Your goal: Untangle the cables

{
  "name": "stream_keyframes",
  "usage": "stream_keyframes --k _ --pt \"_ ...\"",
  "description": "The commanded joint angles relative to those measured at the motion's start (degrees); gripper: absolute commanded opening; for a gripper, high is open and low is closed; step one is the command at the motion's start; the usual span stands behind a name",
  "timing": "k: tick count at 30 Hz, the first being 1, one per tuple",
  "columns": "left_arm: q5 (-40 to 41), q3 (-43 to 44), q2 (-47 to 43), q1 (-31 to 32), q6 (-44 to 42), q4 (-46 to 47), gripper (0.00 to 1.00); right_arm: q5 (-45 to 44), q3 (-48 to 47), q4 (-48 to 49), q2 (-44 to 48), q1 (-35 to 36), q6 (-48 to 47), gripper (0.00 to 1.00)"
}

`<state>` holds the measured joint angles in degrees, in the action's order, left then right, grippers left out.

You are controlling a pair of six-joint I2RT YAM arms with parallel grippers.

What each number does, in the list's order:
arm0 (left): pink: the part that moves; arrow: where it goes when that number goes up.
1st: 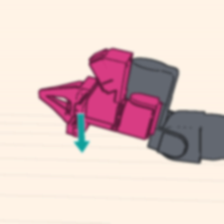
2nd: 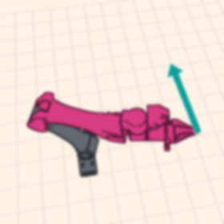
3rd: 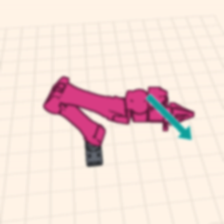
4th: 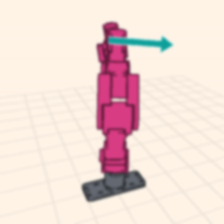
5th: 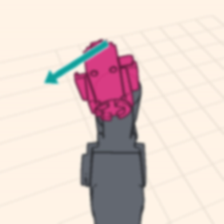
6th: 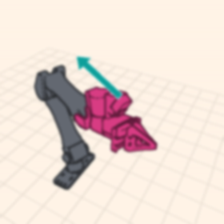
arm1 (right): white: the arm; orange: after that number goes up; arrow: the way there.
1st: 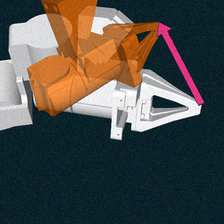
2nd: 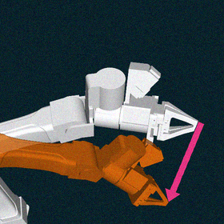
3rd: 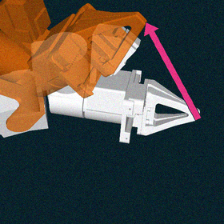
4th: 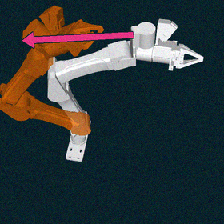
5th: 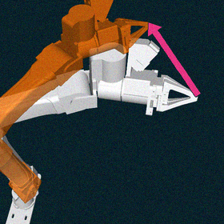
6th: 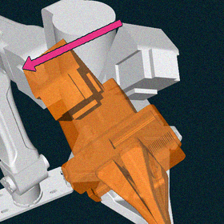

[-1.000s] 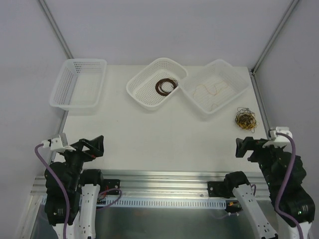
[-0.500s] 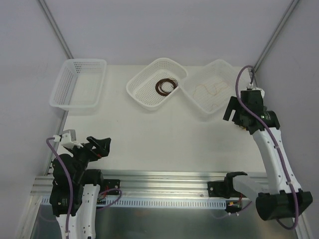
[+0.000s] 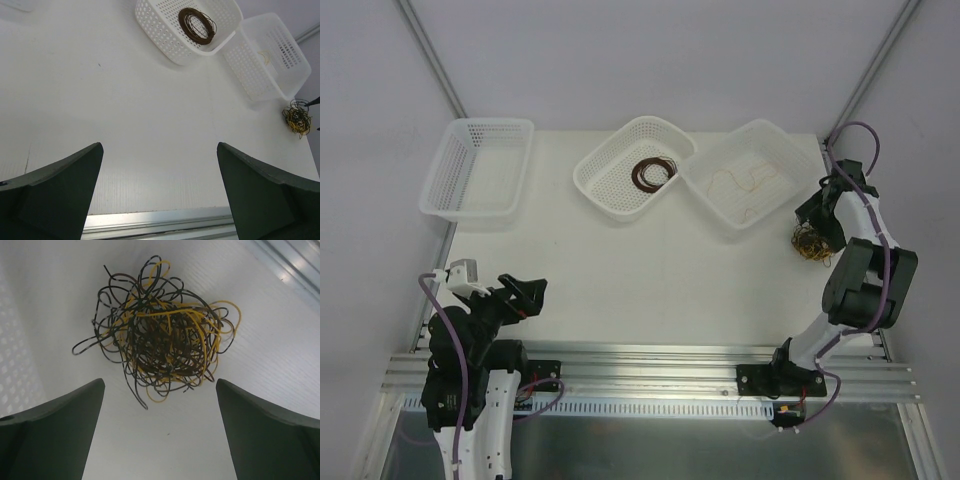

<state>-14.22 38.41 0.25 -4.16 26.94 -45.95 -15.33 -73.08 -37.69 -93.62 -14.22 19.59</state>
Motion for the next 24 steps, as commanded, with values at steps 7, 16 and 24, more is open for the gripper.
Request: stream_keyframes --k 7,16,24 --pt "-3.27 0.88 2.38 -0.14 -0.04 0.87 0.99 3.03 3.73 8.68 -7.45 -2.04 2.48 0.83" --pt "-5.38 -0.09 3.97 -0.14 -1.27 0.87 0.99 2.06 10.67 6.41 2.8 -1.87 -5.26 0.0" --pt "-7.14 -0.97 3.62 0.65 -1.36 0.95 0.99 3.64 19.63 -3.0 22.68 11.02 -9.05 0.01"
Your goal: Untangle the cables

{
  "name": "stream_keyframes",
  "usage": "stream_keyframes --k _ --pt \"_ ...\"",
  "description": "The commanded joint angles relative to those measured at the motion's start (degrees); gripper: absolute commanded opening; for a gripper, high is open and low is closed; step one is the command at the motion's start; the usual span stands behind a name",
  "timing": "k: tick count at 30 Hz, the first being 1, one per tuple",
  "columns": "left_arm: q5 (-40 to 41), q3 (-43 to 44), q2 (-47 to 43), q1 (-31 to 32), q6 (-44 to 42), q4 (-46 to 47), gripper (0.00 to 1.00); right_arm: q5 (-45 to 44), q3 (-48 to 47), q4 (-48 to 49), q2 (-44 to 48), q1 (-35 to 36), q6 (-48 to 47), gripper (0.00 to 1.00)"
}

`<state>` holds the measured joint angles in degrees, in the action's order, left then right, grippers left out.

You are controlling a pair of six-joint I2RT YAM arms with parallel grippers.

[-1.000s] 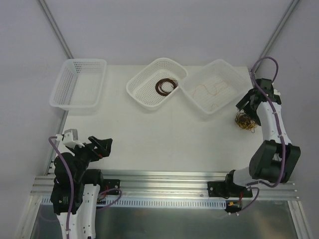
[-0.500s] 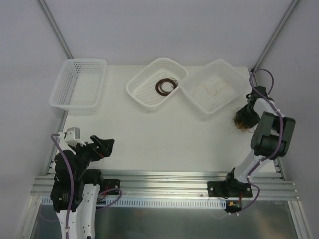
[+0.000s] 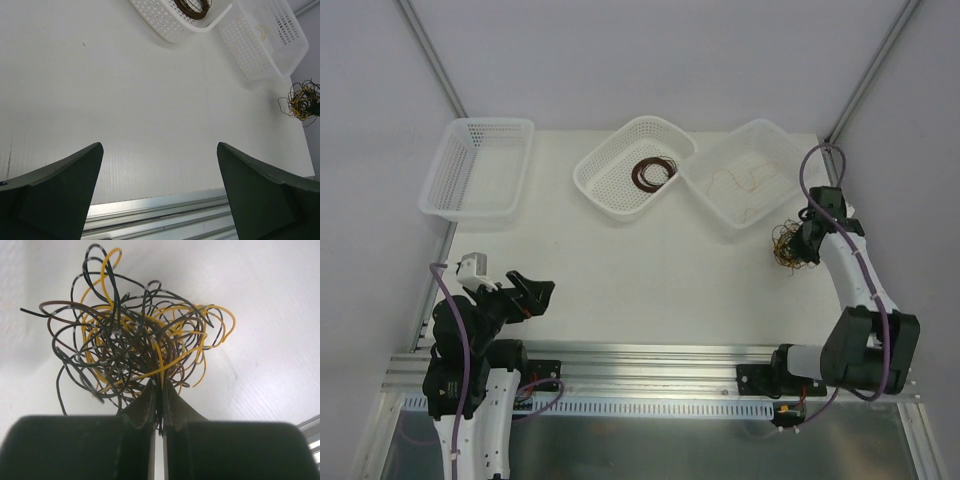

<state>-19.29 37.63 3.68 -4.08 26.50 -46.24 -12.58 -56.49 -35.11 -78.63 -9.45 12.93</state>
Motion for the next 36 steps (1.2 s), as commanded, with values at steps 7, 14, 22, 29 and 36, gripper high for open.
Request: stream_keyframes --k 7,14,22,29,36 --pt "-4.61 -1.33 0.97 1.62 -1.1 1.33 0.99 5.88 8.59 -10.5 22.63 29.2 -2.73 0.01" --pt "-4.35 -0.8 3.87 1.62 -1.1 2.03 0.99 6.0 3.85 -7.09 20.11 53.36 -1.33 0.01" --pt "-10.05 -0.97 11.33 1.7 6.09 4.4 0.99 2.73 -6.44 -1.28 -0.1 64.29 -5.63 0.01" --pt "-13.84 -2.38 18.19 3.37 8.74 8.26 0.99 8.0 -9.69 3.21 -9.79 64.39 -5.02 0.44" --pt "-12.71 -1.77 26.62 8.8 9.88 15.02 0.99 8.8 -7.15 3.65 -2.77 62.9 -4.23 0.73"
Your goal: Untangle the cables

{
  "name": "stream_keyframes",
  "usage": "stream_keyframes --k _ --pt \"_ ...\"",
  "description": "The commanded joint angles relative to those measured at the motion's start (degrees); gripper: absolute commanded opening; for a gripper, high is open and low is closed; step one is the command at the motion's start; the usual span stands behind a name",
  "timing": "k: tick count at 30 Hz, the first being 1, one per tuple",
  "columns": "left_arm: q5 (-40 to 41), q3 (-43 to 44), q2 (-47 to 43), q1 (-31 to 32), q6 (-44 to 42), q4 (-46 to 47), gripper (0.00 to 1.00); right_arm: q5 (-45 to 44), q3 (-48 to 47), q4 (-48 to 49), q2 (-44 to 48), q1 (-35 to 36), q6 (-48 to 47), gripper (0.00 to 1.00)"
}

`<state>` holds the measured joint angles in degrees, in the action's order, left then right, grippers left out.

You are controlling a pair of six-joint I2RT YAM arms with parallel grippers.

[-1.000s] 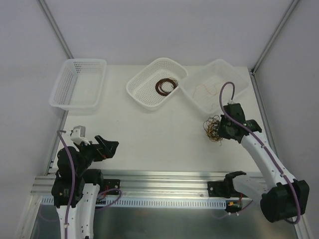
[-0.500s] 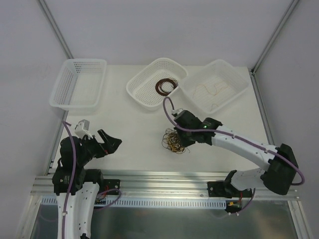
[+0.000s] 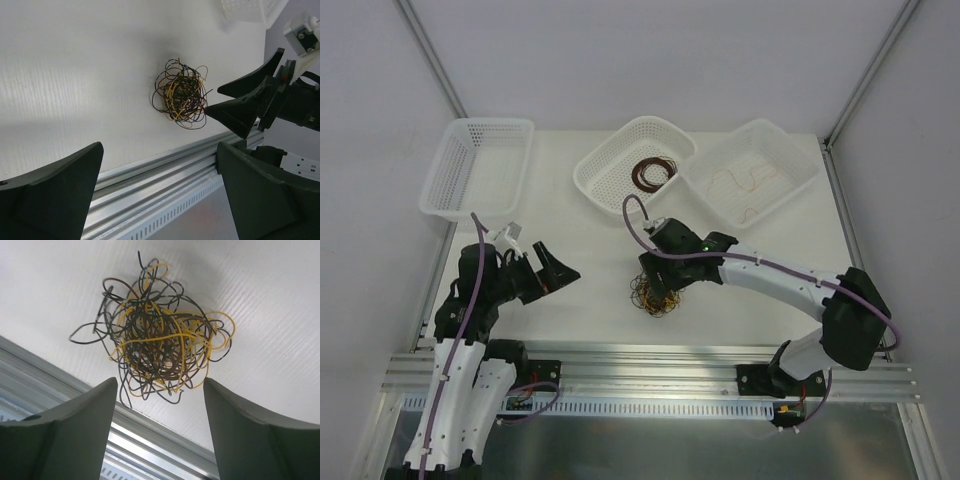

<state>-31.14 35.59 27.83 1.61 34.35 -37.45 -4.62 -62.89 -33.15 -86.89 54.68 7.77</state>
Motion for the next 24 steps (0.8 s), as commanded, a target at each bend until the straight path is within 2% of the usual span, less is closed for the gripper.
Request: stream_keyframes --k 1,3,4,6,7,9,11,17,22,23,24 --pt "0.01 0.44 3.44 4.53 2.56 7.47 0.99 1.02 1.26 2.46 8.29 -1.76 1.71 0.74" --pt "4.39 1.4 7.21 9.01 2.83 10.1 0.99 1.02 3.47 3.52 11.38 -3.6 4.69 0.74" --pt "5.9 1.84 8.71 13.9 2.92 10.9 0.99 0.93 4.78 4.48 14.18 -4.22 5.58 0.74" --pt "9.49 3.51 12.14 18.32 2.92 12.57 0.99 0.23 7.78 5.11 16.92 -5.72 8.03 0.74" --pt "10.65 4.04 15.46 22.7 2.66 14.14 0.99 -0.38 8.57 5.54 18.15 -6.24 8.66 0.74" --pt "13.02 5.53 19.86 26.85 1.69 16.0 0.98 -0.91 11.56 6.33 21.84 -7.65 10.59 0.74" --pt "16.53 6.76 23.13 32.54 -1.29 17.67 0.96 -1.18 14.01 8.44 24.3 -8.61 12.7 0.74" --pt "24.18 12.56 35.78 43.9 -13.68 17.77 0.9 2.33 23.69 16.79 30.9 -9.24 17.8 0.73" --pt "26.74 14.85 44.14 46.91 -19.49 18.03 0.83 1.99 28.43 19.95 33.71 -9.24 20.35 0.72" --pt "26.22 15.03 45.1 47.0 -19.76 18.12 0.76 1.9 28.88 20.4 34.07 -9.24 20.88 0.72" --pt "26.21 15.29 46.68 47.26 -20.28 18.29 0.73 1.81 29.31 20.75 34.16 -9.24 20.97 0.72"
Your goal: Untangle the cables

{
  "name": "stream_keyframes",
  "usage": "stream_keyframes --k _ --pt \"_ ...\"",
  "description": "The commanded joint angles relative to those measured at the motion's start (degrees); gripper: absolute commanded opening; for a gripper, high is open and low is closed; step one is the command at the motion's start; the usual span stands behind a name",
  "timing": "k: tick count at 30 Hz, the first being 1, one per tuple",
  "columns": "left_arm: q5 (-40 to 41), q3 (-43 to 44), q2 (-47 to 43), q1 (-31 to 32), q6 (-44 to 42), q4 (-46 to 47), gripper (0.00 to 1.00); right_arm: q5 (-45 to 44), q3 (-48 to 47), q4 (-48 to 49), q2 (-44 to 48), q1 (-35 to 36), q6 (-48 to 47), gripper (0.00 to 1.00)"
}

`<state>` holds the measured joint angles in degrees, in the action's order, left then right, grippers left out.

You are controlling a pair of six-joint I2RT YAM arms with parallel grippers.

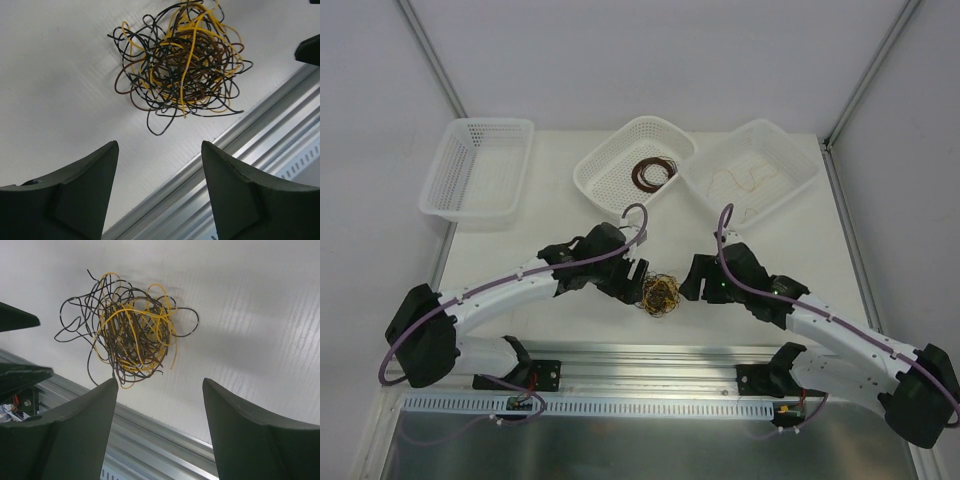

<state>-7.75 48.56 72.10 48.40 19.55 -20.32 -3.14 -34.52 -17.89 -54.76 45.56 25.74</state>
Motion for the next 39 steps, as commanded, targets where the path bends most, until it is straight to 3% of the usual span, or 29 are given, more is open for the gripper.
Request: stream_keyframes --k 1,3,14,22,26,28,31,32,34,35,37,39 --pt "3.0 2.51 3.22 0.55 -6.53 1.16 0.66 0.5 1.47 6.45 2.12 -0.12 3.09 0.72" --pt "3.7 2.95 4.8 0.64 -7.33 1.24 0.56 1.29 1.65 7.34 1.51 -0.12 2.83 0.72" --pt "1.16 3.83 9.11 0.99 -9.71 3.52 0.46 0.32 -0.1 11.03 -4.21 2.25 2.83 0.72" --pt "-0.42 3.39 7.36 1.08 -9.97 3.7 0.05 1.02 -3.26 16.04 -14.03 3.83 2.91 0.72" --pt "-0.69 3.83 3.94 1.08 -9.62 3.62 0.0 1.47 -5.29 17.63 -20.2 5.5 2.92 0.71" --pt "-0.16 4.35 1.57 0.99 -9.27 3.53 0.0 1.03 -5.64 19.38 -23.0 6.03 3.09 0.65" --pt "2.47 4.97 -2.48 0.56 -9.09 2.83 0.0 -0.99 -5.21 18.6 -24.25 6.03 3.71 0.45" --pt "3.26 5.58 -4.57 0.29 -9.09 2.22 0.0 -1.78 -4.68 18.16 -23.73 6.03 3.71 0.32" --pt "5.36 6.72 -6.34 -1.28 -8.3 0.29 0.0 -4.5 -3.98 15.09 -22.5 6.03 3.44 0.2" --pt "5.72 7.95 -8.09 -3.47 -8.21 -2.07 0.0 -5.64 -3.63 13.95 -21.36 5.94 3.44 0.09" --pt "6.43 9.1 -10.03 -6.64 -7.51 -4.37 0.0 -9.42 -2.75 9.64 -18.02 5.68 2.83 0.01" --pt "6.6 10.85 -12.76 -12.09 -7.16 -7.27 0.0 -12.84 -2.22 4.83 -13.91 5.16 2.57 0.01"
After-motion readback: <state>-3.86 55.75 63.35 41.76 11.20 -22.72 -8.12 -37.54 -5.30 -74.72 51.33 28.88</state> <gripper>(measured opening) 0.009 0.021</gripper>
